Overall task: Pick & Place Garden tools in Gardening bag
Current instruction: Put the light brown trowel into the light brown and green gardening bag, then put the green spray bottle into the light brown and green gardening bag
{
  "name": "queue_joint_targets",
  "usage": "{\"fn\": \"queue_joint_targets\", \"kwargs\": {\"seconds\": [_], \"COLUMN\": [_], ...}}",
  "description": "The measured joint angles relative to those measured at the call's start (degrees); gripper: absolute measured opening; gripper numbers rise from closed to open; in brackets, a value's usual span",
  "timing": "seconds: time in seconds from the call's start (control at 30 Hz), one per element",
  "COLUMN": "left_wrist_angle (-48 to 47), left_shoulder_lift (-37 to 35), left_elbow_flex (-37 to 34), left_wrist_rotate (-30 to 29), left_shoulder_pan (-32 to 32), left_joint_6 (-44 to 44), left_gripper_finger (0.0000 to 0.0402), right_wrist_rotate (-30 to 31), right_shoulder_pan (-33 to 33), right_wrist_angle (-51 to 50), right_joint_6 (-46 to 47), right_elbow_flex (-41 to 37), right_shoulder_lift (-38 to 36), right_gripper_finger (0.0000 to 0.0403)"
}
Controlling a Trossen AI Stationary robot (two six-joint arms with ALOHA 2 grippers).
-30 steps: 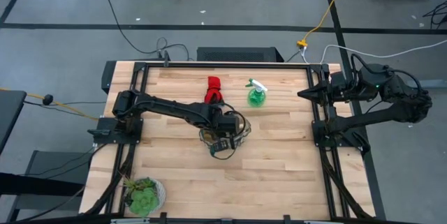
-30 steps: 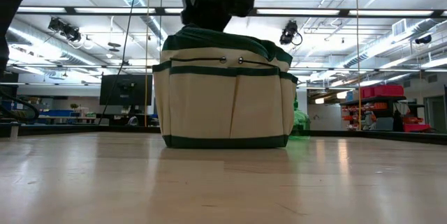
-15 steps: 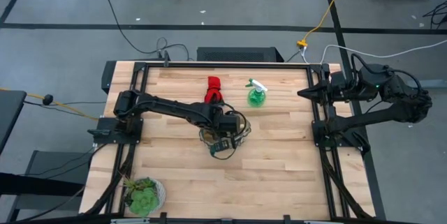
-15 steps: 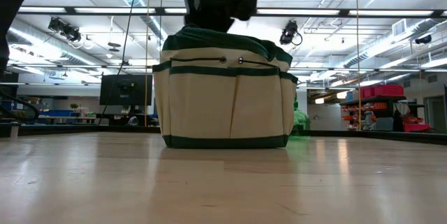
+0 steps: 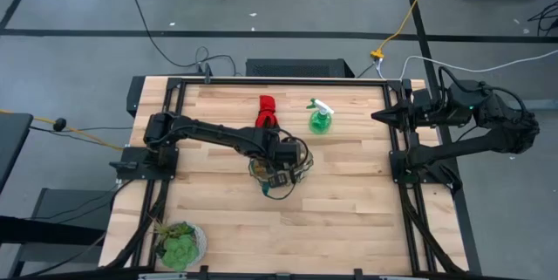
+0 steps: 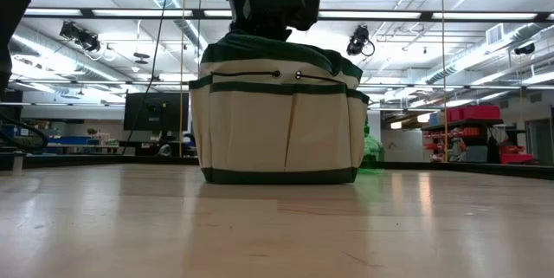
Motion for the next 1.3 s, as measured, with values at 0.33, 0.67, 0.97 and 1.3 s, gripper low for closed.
{"fn": "queue_joint_targets", "kwargs": {"seconds": [0.33,0.67,0.97,1.3], "left_wrist_angle": [0.4,-1.3,-9.3,-11.6], "left_shoulder_lift": [0.0,-0.3,-0.5,-0.6], "left_elbow_flex": [0.0,3.1,18.5,26.8], "left_wrist_rotate": [-0.1,2.6,-3.1,-4.1], "left_shoulder_pan": [-0.1,-0.1,0.0,2.9], "left_joint_6": [0.0,0.4,5.8,8.0], "left_gripper_finger": [0.0154,0.0228,0.0211,0.0199], "right_wrist_rotate": [0.0,0.0,0.0,0.0], "right_shoulder_pan": [0.0,0.0,0.0,0.0], "right_wrist_angle": [0.0,0.0,0.0,-0.1], "right_joint_6": [0.1,1.5,1.5,1.1], "right_elbow_flex": [0.0,0.0,0.0,0.0], "right_shoulder_lift": [0.0,0.0,1.0,2.5], "right_gripper_finger": [0.0000,0.0000,0.0000,0.0000]}}
